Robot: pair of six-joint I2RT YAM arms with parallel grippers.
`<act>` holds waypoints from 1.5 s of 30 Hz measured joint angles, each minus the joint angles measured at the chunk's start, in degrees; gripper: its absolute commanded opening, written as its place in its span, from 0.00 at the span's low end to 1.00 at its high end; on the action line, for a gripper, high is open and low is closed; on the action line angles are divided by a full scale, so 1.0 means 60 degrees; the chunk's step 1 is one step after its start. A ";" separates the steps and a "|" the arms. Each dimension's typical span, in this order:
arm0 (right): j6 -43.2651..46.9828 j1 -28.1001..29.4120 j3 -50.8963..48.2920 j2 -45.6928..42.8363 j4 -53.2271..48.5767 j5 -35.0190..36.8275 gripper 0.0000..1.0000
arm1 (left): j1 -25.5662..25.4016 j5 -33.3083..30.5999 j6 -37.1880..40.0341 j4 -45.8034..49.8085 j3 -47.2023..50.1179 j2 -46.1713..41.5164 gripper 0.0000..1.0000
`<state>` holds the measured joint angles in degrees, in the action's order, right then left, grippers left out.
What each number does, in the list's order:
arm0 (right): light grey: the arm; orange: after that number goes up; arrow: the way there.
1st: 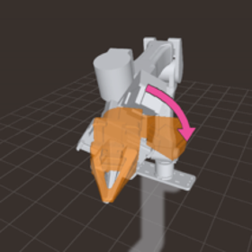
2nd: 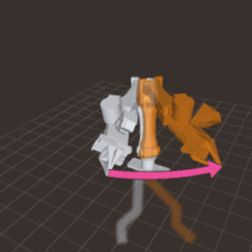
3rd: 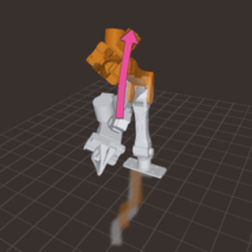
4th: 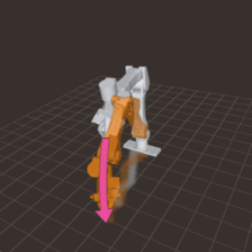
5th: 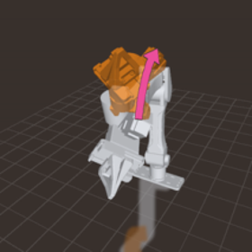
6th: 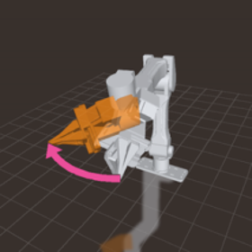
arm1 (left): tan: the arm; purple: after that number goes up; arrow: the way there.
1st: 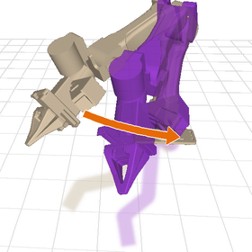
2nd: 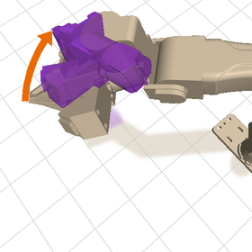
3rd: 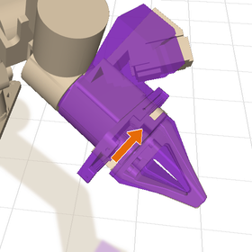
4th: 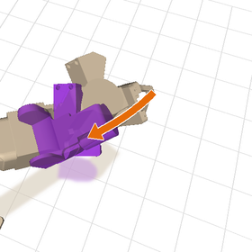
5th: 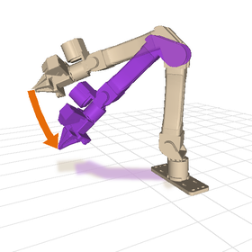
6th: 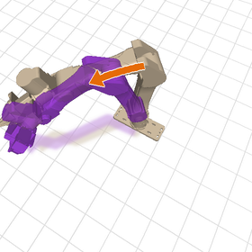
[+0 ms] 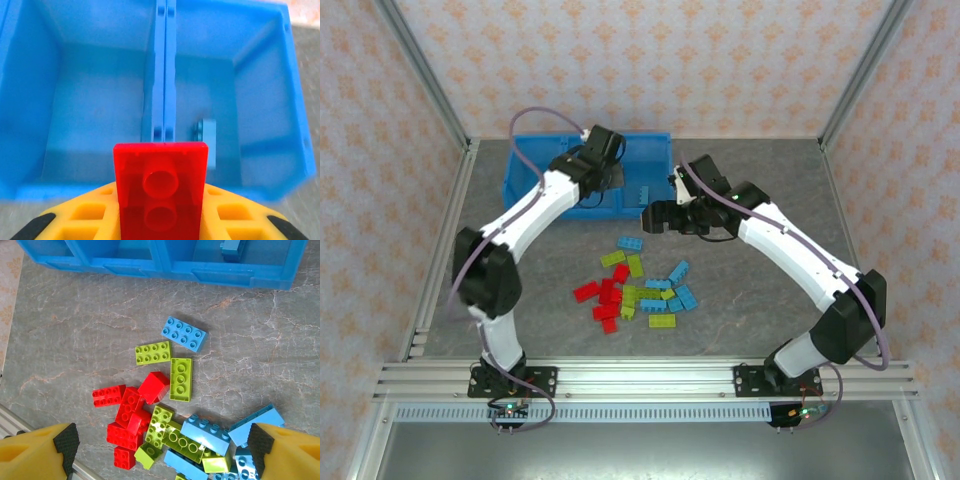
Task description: Sort the legos into containers by color
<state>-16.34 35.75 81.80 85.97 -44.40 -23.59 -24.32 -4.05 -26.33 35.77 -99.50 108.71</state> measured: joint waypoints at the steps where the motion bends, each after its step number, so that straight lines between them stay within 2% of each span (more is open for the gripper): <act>1: -0.0011 0.0000 -0.0004 0.0000 -0.0004 0.0033 0.90 | 0.0106 -0.0018 0.0098 0.0015 -0.0484 0.0539 0.20; 6: -0.0025 0.0000 -0.0087 -0.0087 -0.0022 0.0262 0.90 | 0.0561 -0.0215 0.0401 0.0113 -0.1967 0.2557 0.23; 13: -0.0062 0.0000 -0.0226 -0.0375 -0.0029 0.0430 0.90 | 0.1016 -0.0153 0.0404 0.0193 -0.2142 0.2714 0.30; 19: -0.0098 0.0000 -0.0226 -0.0412 -0.0029 0.0463 0.90 | 0.1126 -0.0138 0.0375 0.0189 -0.2142 0.2714 0.44; 25: -0.0142 0.0000 -0.0226 -0.0423 -0.0029 0.0535 0.90 | 0.1126 -0.0109 0.0382 0.0189 -0.2142 0.2714 0.46; 28: -0.0182 0.0000 -0.0229 -0.0466 -0.0025 0.0637 0.90 | 0.1126 -0.0062 0.0382 0.0219 -0.2106 0.2648 0.44; 31: -0.0208 0.0000 -0.0229 -0.0499 -0.0025 0.0765 0.90 | 0.1126 0.0175 0.0331 0.0244 -0.1581 0.2065 0.43; 37: -0.0280 0.0018 -0.0444 -0.0557 0.0022 0.1064 0.90 | 0.0911 0.0565 0.0055 0.0455 0.0506 -0.0794 0.42; 41: -0.0280 0.0018 -0.0579 -0.0554 0.0051 0.1184 0.90 | 0.0168 0.0670 0.0055 0.0565 0.1942 -0.2579 0.41; 45: -0.0277 0.0018 -0.0579 -0.0554 0.0055 0.1231 0.90 | -0.0539 0.1191 0.0783 0.0714 0.3242 -0.3184 0.45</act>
<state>-18.00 35.86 78.32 82.65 -44.07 -16.21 -27.55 3.09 -21.63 40.05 -80.05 89.60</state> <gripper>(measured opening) 0.901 0.424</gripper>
